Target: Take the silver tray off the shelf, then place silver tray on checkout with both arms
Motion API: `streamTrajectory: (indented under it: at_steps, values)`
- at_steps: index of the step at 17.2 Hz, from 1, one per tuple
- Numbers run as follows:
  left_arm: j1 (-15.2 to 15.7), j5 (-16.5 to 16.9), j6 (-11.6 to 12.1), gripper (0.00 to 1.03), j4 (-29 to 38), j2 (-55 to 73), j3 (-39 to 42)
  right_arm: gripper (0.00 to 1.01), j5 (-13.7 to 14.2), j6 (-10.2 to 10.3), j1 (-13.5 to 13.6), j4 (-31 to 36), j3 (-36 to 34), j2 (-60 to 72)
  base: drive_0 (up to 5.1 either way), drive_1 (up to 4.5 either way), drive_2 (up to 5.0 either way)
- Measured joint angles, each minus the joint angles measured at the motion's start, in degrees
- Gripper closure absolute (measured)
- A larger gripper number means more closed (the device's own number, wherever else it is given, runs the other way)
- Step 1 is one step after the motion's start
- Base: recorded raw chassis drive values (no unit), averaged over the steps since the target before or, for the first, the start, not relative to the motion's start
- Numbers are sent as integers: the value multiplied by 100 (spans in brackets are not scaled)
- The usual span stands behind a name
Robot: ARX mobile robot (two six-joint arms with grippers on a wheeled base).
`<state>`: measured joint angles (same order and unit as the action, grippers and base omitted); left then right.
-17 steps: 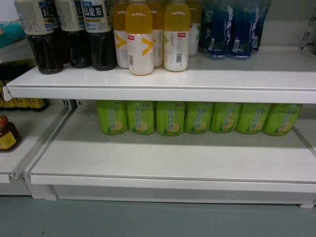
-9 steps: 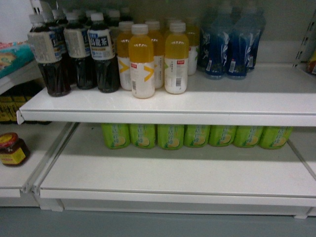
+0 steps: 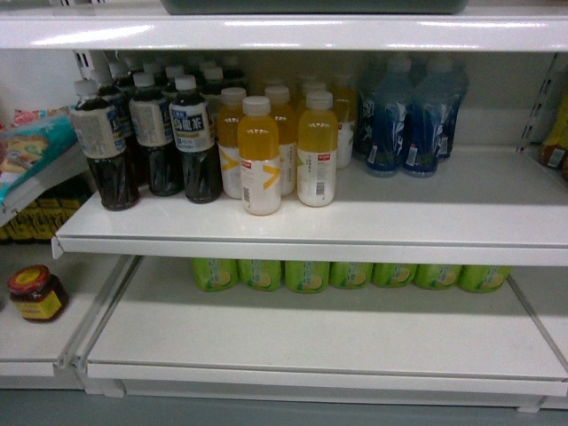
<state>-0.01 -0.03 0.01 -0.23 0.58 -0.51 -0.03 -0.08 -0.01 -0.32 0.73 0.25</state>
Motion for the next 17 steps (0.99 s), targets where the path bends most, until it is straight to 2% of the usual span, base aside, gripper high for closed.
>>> streamTrajectory:
  at_steps: [17]
  values:
    - [0, 2, 2, 5, 7, 0, 0, 3, 4, 2, 0, 13, 0, 0, 0, 0, 0]
